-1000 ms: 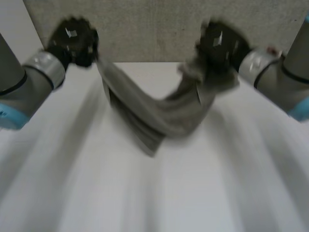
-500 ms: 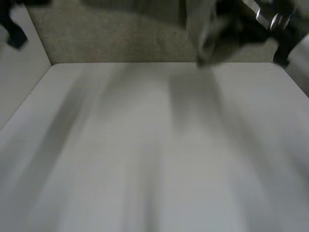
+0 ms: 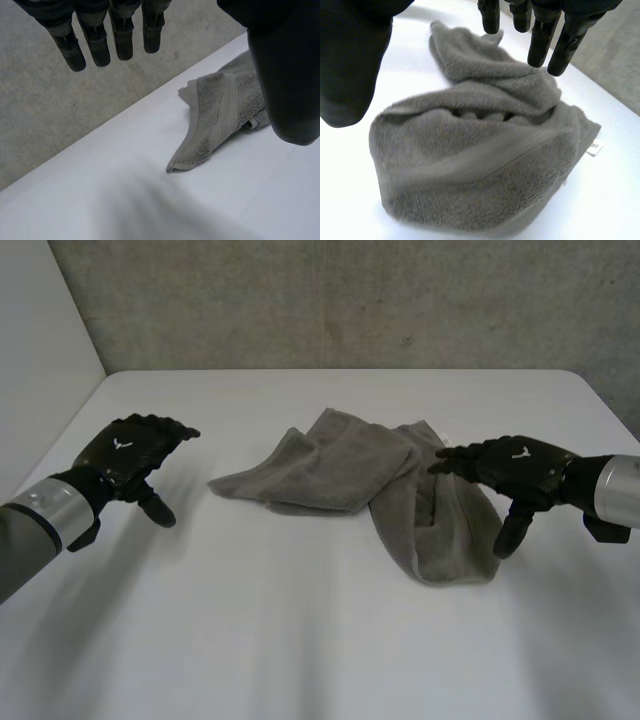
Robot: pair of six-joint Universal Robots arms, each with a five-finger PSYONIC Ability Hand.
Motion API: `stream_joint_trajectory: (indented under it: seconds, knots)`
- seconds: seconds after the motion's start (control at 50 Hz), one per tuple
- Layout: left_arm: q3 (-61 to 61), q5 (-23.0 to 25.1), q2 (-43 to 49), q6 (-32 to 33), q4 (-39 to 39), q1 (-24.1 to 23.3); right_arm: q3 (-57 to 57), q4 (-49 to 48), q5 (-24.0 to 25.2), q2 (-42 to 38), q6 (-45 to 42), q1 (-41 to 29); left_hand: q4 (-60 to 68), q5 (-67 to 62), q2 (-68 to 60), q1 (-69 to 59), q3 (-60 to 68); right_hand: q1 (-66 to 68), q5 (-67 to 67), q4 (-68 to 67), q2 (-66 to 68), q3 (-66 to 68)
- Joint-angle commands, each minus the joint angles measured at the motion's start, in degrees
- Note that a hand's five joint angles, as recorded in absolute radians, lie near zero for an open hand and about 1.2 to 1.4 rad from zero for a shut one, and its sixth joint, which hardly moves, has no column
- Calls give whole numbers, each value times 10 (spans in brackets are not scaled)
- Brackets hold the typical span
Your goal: Fold the towel.
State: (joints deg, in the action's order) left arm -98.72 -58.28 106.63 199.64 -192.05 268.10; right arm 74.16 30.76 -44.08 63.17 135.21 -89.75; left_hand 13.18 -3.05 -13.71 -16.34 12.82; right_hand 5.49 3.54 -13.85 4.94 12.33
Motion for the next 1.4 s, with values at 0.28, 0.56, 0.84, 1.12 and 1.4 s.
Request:
stream_joint_trajectory:
  seconds: [0.28, 0.56, 0.84, 1.12, 1.4]
  knots:
    - [84, -54, -15, -113, 9, -142, 121, -227, -107, 86, 420, -36, -32, 13, 20, 46, -28, -55, -35, 38, -49, -23]
    - [293, -105, 189, -112, 32, -224, 220, -381, -322, 84, 480, -123, -32, -41, -34, -8, -28, -55, -35, 38, -49, -23]
    - [398, -55, 326, -108, 53, -219, 281, -428, -392, 90, 437, -199, -32, -118, -111, -85, -28, -55, -35, 38, -49, -23]
    - [400, -62, 364, -27, 54, -218, 282, -429, -376, 74, 413, -197, -32, -392, -386, -359, -28, -55, -35, 38, -49, -23]
    - [413, -100, 389, 25, 45, -219, 296, -434, -375, 73, 398, -191, -32, -394, -387, -361, -28, -55, -35, 38, -49, -23]
